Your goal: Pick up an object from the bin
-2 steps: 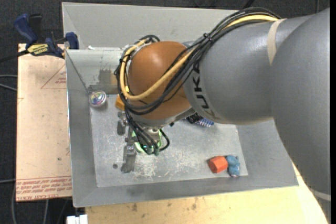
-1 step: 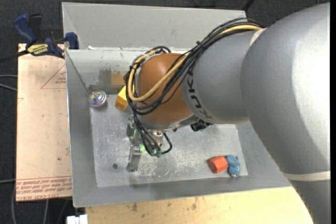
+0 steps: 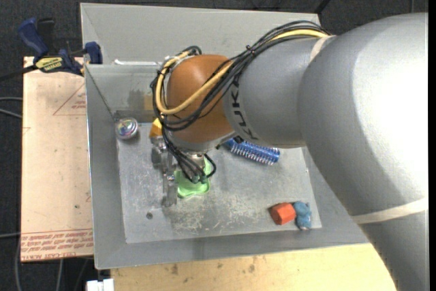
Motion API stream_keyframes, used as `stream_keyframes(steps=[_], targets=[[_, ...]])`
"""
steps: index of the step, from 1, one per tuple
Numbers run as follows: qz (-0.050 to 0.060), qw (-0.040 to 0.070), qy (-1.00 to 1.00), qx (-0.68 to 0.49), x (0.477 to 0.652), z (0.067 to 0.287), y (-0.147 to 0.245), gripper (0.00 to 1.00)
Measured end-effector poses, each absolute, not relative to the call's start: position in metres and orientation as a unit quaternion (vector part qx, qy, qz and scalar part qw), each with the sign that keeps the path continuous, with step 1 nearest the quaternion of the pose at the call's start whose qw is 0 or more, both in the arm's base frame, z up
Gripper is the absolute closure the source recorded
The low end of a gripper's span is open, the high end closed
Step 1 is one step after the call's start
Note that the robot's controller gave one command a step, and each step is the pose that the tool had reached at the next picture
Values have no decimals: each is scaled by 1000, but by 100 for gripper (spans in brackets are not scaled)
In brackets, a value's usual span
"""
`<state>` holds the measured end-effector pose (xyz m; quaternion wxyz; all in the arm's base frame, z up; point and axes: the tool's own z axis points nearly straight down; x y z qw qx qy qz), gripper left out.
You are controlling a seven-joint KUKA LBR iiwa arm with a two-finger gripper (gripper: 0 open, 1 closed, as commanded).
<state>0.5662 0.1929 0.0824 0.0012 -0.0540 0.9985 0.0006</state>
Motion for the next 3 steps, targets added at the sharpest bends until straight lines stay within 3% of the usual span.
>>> stream_keyframes(steps=[1,2,3], targets=[[-1,0,994,-109,569,70,114,0],[1,2,994,-112,570,72,119,100],[0,4,900,-437,576,220,118,100]])
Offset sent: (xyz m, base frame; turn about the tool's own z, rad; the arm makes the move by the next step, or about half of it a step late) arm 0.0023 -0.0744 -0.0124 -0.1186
